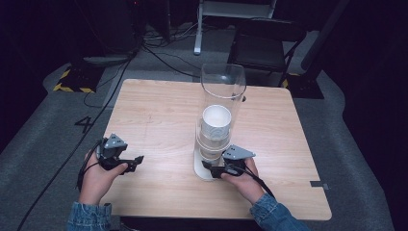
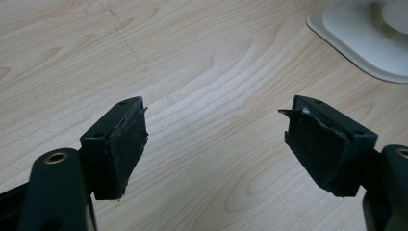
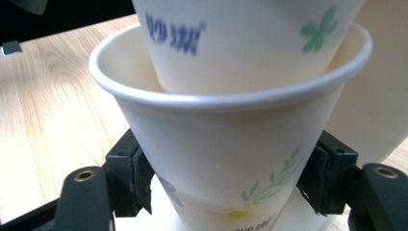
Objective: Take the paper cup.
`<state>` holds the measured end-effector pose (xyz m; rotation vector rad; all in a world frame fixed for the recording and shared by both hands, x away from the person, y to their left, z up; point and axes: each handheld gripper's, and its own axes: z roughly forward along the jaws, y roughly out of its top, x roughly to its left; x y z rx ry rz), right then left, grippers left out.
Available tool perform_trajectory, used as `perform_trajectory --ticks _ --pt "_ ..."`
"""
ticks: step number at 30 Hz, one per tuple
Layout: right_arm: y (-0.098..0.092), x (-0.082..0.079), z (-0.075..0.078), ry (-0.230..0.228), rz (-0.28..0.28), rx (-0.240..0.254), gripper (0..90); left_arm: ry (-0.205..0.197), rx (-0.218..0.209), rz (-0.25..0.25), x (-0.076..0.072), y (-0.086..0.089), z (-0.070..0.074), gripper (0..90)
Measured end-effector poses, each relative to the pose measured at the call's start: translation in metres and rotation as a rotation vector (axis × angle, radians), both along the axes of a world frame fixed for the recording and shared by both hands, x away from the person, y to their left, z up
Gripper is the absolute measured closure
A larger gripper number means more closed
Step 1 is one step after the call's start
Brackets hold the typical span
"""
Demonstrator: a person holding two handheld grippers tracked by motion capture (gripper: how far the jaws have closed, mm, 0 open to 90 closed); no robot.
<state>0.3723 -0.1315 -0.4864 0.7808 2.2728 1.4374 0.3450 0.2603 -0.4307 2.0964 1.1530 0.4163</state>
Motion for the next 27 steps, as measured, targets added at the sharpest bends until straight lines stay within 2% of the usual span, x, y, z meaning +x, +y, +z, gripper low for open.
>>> perform_trajectory --ticks 7,13,27 --pt "0.001 0.0 -0.01 0.039 -0.001 -0.031 31.3 0.004 -0.007 -0.001 0.001 -0.002 0.0 22.3" --pt "0.0 0.0 -0.01 0.044 -0.005 -0.023 31.3 0.004 -0.004 -0.003 0.001 -0.002 0.0 22.3" --pt "-0.017 -0.002 -0.003 0.022 -0.05 -0.046 31.3 -0.001 -0.009 -0.012 0.007 -0.005 0.001 22.2"
